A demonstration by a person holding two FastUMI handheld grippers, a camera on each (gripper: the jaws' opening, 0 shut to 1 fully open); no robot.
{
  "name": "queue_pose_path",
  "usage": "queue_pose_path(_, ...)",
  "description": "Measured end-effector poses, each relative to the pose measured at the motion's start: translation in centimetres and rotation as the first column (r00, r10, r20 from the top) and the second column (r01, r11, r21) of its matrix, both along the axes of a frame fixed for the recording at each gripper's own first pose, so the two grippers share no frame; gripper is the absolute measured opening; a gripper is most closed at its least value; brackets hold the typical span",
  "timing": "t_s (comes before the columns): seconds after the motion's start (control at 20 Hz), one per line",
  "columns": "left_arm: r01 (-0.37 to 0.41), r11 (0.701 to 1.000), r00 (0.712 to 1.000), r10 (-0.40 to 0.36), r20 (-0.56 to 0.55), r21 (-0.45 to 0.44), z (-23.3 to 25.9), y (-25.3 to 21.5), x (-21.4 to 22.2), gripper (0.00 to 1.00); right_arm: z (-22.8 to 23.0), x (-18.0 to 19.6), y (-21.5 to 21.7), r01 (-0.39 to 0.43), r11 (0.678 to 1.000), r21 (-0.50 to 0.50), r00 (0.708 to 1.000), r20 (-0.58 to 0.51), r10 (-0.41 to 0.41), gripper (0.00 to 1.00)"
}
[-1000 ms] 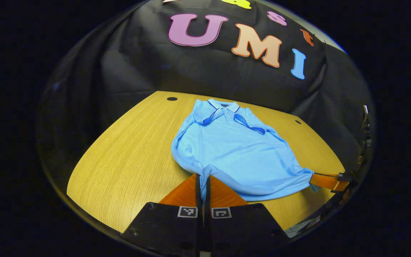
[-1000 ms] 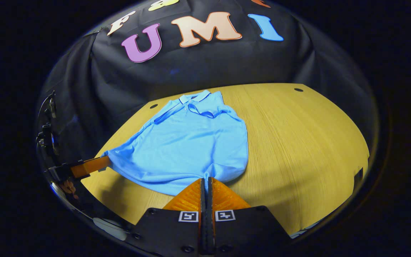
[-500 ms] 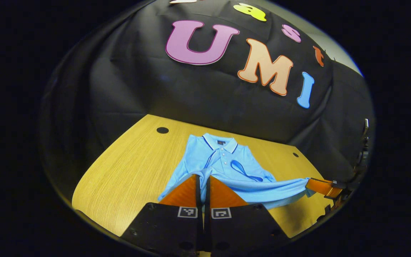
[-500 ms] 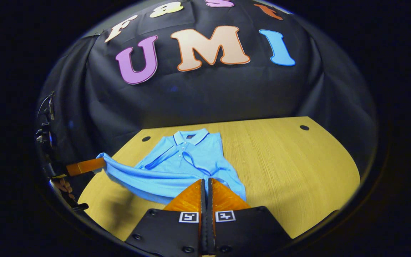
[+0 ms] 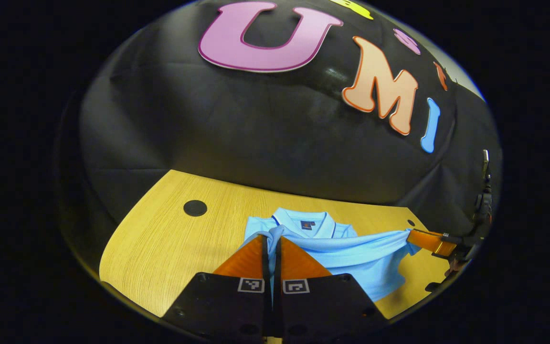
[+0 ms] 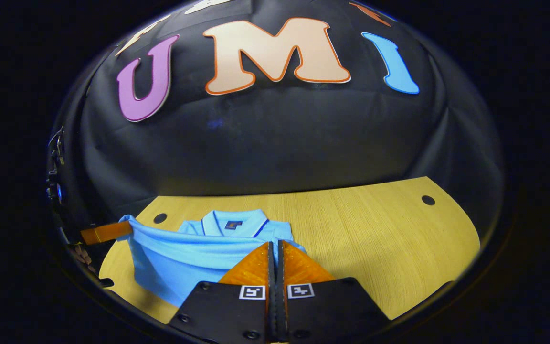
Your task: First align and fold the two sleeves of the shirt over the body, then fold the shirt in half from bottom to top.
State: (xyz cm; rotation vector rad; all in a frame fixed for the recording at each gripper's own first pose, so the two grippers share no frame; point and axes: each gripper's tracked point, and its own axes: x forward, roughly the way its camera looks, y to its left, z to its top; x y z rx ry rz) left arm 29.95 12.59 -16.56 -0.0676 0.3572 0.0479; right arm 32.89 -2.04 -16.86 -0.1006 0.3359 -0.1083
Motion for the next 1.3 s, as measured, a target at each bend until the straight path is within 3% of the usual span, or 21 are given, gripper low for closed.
queue_pose_path(0.2, -0.002, 1.0, 0.998, 0.002, -0.066, 0.006, -3.4, 2.0, 4.4, 0.0, -3.3, 4.9, -1.4, 0.05, 0.998, 0.042, 0.998, -0.049, -0.048, 0.03)
queue_pose_path(0.35, -0.006, 0.998, 0.991, 0.013, -0.131, 0.057, -5.9, 3.3, 5.4, 0.0, -5.9, 5.3, -1.1, 0.093, 0.991, 0.095, 0.989, -0.121, -0.081, 0.02)
queue_pose_path(0.4, 0.007, 0.997, 0.987, 0.005, -0.159, 0.073, -6.6, 3.3, 5.3, 0.01, -6.4, 5.2, -0.9, 0.101, 0.99, 0.095, 0.987, -0.135, -0.088, 0.04)
queue_pose_path(0.45, 0.003, 0.996, 0.985, 0.012, -0.175, 0.087, -6.6, 3.4, 5.1, 0.09, -6.4, 5.1, -0.1, 0.082, 0.991, 0.105, 0.989, -0.134, -0.068, 0.07)
queue_pose_path(0.5, 0.002, 0.997, 0.985, 0.012, -0.175, 0.081, -6.5, 3.1, 5.0, 0.14, -6.0, 4.7, 0.4, 0.075, 0.992, 0.099, 0.99, -0.129, -0.062, 0.33)
queue_pose_path(0.6, 0.002, 0.999, 0.985, 0.006, -0.17, 0.047, -5.8, 2.4, 4.4, 0.65, -5.3, 3.9, 1.1, 0.058, 0.994, 0.092, 0.991, -0.125, -0.046, 0.86)
queue_pose_path(0.65, -0.004, 0.999, 0.984, 0.01, -0.175, 0.036, -6.0, 2.2, 4.1, 0.91, -4.8, 3.3, 1.1, 0.056, 0.995, 0.085, 0.992, -0.12, -0.046, 0.92)
queue_pose_path(0.7, -0.006, 1.0, 0.983, 0.011, -0.182, 0.029, -5.6, 2.0, 3.3, 0.95, -4.3, 2.6, 1.3, 0.052, 0.995, 0.086, 0.993, -0.115, -0.042, 0.94)
queue_pose_path(1.1, 0.037, 0.999, 0.987, -0.031, -0.155, 0.038, -0.2, -1.5, -6.1, 0.96, 1.4, -8.7, 1.7, 0.042, 0.994, 0.104, 0.999, -0.033, -0.038, 0.92)
queue_pose_path(1.15, 0.038, 0.998, 0.988, -0.032, -0.15, 0.04, 0.5, -2.1, -7.7, 0.96, 1.9, -10.3, 1.9, 0.04, 0.993, 0.113, 0.999, -0.023, -0.038, 0.98)
queue_pose_path(1.3, 0.05, 0.997, 0.99, -0.041, -0.132, 0.062, 1.9, -3.9, -12.2, 0.96, 3.5, -15.3, 2.7, 0.027, 0.99, 0.14, 1.0, 0.011, -0.029, 0.97)
